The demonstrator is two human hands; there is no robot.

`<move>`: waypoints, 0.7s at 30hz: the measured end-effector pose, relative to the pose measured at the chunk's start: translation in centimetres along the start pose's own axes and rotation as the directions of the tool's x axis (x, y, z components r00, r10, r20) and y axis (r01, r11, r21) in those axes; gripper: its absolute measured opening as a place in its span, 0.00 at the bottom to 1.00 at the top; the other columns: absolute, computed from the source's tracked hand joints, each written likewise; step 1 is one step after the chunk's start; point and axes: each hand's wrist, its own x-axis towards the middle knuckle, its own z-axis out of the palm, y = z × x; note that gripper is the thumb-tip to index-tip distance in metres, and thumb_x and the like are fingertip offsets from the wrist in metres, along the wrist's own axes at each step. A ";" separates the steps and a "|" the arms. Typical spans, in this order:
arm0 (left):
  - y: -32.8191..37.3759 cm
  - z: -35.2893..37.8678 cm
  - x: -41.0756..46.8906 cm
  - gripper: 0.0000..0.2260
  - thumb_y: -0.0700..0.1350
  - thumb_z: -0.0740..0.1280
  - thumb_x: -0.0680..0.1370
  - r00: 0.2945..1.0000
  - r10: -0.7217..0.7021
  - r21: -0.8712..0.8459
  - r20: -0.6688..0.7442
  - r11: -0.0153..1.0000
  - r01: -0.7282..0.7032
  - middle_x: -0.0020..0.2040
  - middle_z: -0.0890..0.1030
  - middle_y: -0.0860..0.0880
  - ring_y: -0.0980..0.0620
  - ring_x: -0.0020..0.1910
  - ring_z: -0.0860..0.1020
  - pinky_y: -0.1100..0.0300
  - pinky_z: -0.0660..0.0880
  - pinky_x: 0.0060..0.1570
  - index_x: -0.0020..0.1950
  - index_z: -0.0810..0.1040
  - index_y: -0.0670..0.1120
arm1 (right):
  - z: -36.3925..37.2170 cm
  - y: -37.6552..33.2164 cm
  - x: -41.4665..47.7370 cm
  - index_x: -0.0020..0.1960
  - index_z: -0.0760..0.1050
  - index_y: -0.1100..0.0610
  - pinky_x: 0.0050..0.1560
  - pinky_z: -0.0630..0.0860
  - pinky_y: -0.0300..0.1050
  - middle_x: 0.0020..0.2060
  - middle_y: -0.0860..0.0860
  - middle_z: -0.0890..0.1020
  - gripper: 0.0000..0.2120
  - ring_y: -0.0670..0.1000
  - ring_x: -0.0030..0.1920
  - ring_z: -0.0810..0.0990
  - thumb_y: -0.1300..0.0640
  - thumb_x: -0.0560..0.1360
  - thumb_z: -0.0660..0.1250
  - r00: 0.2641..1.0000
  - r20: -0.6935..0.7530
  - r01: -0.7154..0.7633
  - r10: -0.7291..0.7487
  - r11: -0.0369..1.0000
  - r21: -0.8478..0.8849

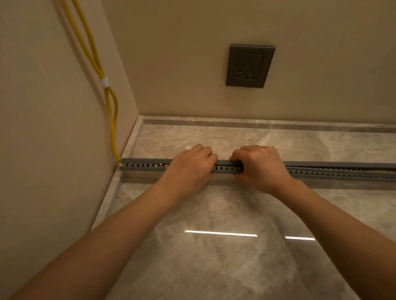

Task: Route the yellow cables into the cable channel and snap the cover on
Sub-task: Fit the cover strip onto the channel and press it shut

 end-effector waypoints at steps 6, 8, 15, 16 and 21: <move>2.2 0.1 0.6 0.12 0.41 0.79 0.59 0.998 -0.030 0.200 -0.058 0.979 0.041 0.30 0.78 0.50 0.53 0.29 0.76 0.63 0.67 0.22 0.36 0.79 0.45 | -0.2 -0.1 0.0 0.36 0.79 0.59 0.28 0.66 0.42 0.28 0.53 0.80 0.04 0.56 0.26 0.75 0.63 0.61 0.71 1.000 0.003 -0.032 0.031 0.999 0.036; 2.4 0.2 0.6 0.12 0.43 0.79 0.58 0.999 -0.022 0.266 -0.044 0.963 0.033 0.30 0.77 0.52 0.54 0.28 0.75 0.64 0.65 0.22 0.37 0.79 0.47 | -0.2 -0.1 0.2 0.38 0.80 0.58 0.30 0.64 0.42 0.30 0.53 0.81 0.04 0.55 0.28 0.75 0.62 0.63 0.70 0.998 0.043 -0.049 0.048 0.998 0.032; 2.7 0.2 1.2 0.14 0.45 0.79 0.58 0.994 -0.094 0.250 -0.046 0.963 0.103 0.30 0.77 0.50 0.53 0.27 0.75 0.63 0.63 0.21 0.35 0.76 0.46 | 0.2 -0.7 0.4 0.38 0.78 0.57 0.31 0.62 0.43 0.31 0.52 0.80 0.04 0.52 0.29 0.70 0.59 0.64 0.68 0.995 0.084 -0.056 0.052 0.997 0.051; 2.6 -0.1 1.4 0.14 0.44 0.79 0.58 0.994 -0.103 0.235 -0.041 0.966 0.110 0.29 0.77 0.49 0.52 0.26 0.75 0.63 0.61 0.22 0.34 0.76 0.45 | 0.2 -0.7 0.4 0.39 0.78 0.57 0.31 0.63 0.43 0.31 0.53 0.80 0.04 0.53 0.29 0.71 0.59 0.64 0.68 0.996 0.069 -0.053 0.049 0.997 0.056; 1.9 0.3 2.1 0.05 0.43 0.67 0.71 0.993 -0.118 0.150 0.005 0.982 0.116 0.40 0.79 0.46 0.46 0.37 0.77 0.58 0.59 0.29 0.42 0.73 0.43 | 0.4 -0.8 -0.8 0.42 0.80 0.59 0.26 0.71 0.46 0.33 0.54 0.81 0.06 0.57 0.33 0.78 0.60 0.66 0.72 0.998 -0.060 0.013 -0.008 0.996 0.083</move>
